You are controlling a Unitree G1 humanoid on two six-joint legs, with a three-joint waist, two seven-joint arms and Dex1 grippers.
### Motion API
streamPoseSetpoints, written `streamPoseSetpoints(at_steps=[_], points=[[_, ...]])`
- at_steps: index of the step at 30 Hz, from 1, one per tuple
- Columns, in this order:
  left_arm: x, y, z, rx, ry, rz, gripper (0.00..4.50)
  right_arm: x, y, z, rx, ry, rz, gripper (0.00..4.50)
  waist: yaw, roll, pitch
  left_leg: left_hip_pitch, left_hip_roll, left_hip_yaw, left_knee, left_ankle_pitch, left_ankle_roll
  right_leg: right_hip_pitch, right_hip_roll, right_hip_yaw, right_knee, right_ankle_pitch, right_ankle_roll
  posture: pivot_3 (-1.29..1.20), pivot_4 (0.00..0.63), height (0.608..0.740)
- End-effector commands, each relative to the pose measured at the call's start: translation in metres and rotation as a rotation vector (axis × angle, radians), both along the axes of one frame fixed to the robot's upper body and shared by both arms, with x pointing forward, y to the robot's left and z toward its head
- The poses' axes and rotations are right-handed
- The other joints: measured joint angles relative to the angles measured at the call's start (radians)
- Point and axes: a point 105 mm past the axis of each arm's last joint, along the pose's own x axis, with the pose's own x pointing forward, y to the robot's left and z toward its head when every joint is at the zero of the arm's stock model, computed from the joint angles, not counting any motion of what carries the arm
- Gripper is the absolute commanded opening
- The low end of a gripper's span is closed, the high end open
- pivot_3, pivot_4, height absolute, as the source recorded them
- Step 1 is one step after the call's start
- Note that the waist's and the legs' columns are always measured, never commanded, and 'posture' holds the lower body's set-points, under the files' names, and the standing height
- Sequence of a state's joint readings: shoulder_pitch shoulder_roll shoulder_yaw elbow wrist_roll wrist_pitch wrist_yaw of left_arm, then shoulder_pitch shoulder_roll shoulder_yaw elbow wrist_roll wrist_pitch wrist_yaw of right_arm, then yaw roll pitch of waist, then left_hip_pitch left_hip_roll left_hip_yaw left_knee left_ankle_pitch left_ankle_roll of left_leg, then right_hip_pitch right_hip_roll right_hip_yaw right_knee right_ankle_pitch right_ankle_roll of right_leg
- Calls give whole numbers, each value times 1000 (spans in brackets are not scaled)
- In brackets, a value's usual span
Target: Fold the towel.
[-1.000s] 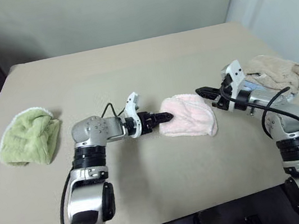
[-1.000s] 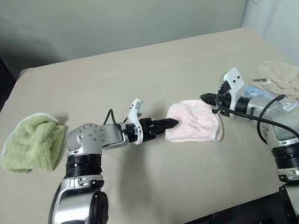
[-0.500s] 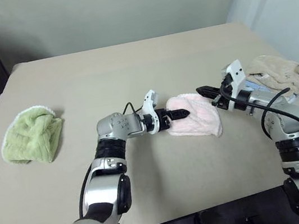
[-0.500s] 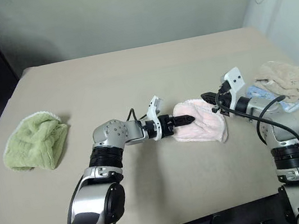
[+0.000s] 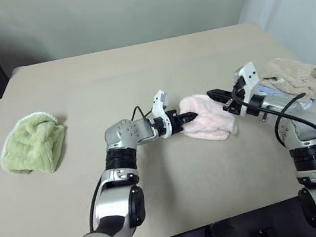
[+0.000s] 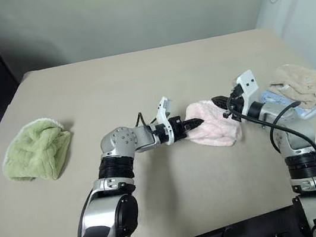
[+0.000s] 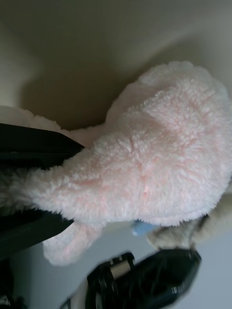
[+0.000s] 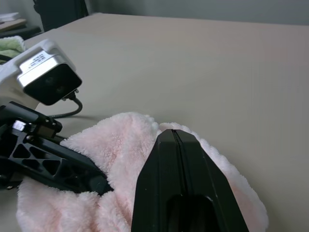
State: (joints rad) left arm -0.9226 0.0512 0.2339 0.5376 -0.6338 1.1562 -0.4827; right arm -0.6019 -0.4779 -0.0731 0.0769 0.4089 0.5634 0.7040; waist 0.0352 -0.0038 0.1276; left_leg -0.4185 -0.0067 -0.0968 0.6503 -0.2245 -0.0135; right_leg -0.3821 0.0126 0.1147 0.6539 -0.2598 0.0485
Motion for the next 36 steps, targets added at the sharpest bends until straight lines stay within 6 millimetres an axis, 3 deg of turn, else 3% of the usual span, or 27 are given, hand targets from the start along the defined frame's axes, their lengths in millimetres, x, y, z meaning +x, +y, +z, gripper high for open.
streamPoseSetpoints(at_steps=[1,4,8,11,14,17,20,23,26,36], points=[[6,10,24,-94,-58,71,7,8,-14,35,80,-125,-90,0,-4,0,0,0,0,0,0,0,0,0,0,0,0,0,0,0,150,740],[17,41,50,-163,-116,196,7,23,-38,55,148,-195,-245,0,-11,0,0,0,0,0,-1,0,0,-1,0,0,1,0,0,0,150,740],[29,104,86,-203,-225,420,7,33,-61,66,196,-232,-355,0,-23,0,0,0,1,1,-3,1,-1,-3,0,0,1,0,-1,0,150,740],[35,184,118,-136,-341,703,7,34,-58,64,181,-227,-336,0,-35,0,0,0,1,1,-4,1,-1,-6,1,0,0,0,-1,0,150,740],[25,268,149,-64,-442,992,7,36,-51,59,172,-217,-307,0,-48,-1,1,-2,1,1,-5,3,-5,-11,1,0,0,2,-3,0,150,740],[6,330,167,-12,-497,1211,7,38,-43,56,164,-207,-282,0,-54,-1,1,-2,1,1,-7,3,-5,-12,1,0,-2,2,-4,0,150,740],[-17,383,168,-12,-491,1383,7,39,-34,54,163,-202,-251,0,-56,-1,1,-2,1,0,-9,3,-5,-12,0,0,-4,2,-5,0,150,740],[-33,410,155,-59,-438,1464,7,39,-30,54,167,-202,-236,0,-54,-1,1,-2,2,0,-15,3,-5,-12,0,-1,-5,3,-6,0,150,740],[-48,424,131,-95,-358,1506,7,38,-28,53,168,-198,-226,0,-53,-1,1,-2,2,-1,-14,3,-5,-11,0,-3,-5,3,-6,0,150,740],[-108,427,52,28,-148,1575,7,38,-30,47,157,-181,-225,0,-59,-1,1,-2,3,-1,-13,4,-6,-11,2,-4,-4,4,-8,0,150,740]])
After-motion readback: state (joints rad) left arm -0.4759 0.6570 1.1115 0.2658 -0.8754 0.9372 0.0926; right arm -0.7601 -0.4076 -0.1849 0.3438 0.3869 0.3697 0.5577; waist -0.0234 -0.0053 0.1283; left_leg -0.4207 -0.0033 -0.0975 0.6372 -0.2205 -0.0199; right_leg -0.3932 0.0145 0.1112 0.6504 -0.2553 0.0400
